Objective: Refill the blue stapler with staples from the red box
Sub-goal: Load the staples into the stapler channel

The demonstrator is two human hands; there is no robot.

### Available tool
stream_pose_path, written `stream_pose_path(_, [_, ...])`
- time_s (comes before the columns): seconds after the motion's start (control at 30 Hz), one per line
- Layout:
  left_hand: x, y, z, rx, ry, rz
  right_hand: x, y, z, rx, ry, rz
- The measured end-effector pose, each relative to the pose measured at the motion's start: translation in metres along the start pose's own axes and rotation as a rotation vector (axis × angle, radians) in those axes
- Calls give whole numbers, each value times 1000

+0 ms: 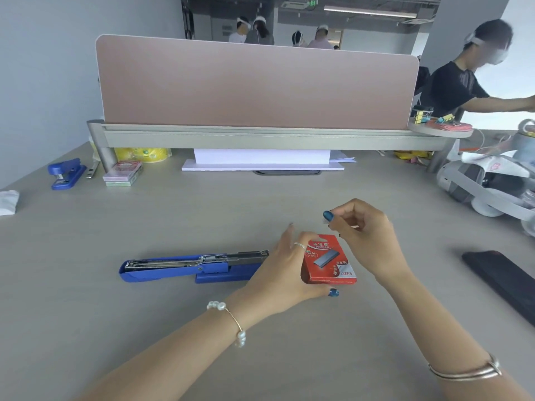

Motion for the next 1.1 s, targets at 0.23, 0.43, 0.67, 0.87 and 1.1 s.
stream_pose_path(0.23, [-86,33,-12,119,-79,-58,22,2,9,-29,-102,134])
stream_pose_path(0.43, [-129,66,52,-38,-230,-73,77,5,37,-129,-45,393])
stream_pose_path(0.67, [-141,88,97,-152,-57,-153,98,14,25,-113,43,409])
stream_pose_path(0.87, [-139,91,111,-205,-38,-146,100,16,23,-115,59,421])
stream_pose_path(1.1, [-139,92,111,-206,-44,-152,99,16,20,-127,52,410])
Point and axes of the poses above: each hand's wrist, its own y-axis away from the middle knuckle, its own x-axis out of the palm, z = x × y, the point moved 5 cm from there along -y, towards the middle knuckle, and after that the axes turned 3 degrees about z, right-handed, at the moved point
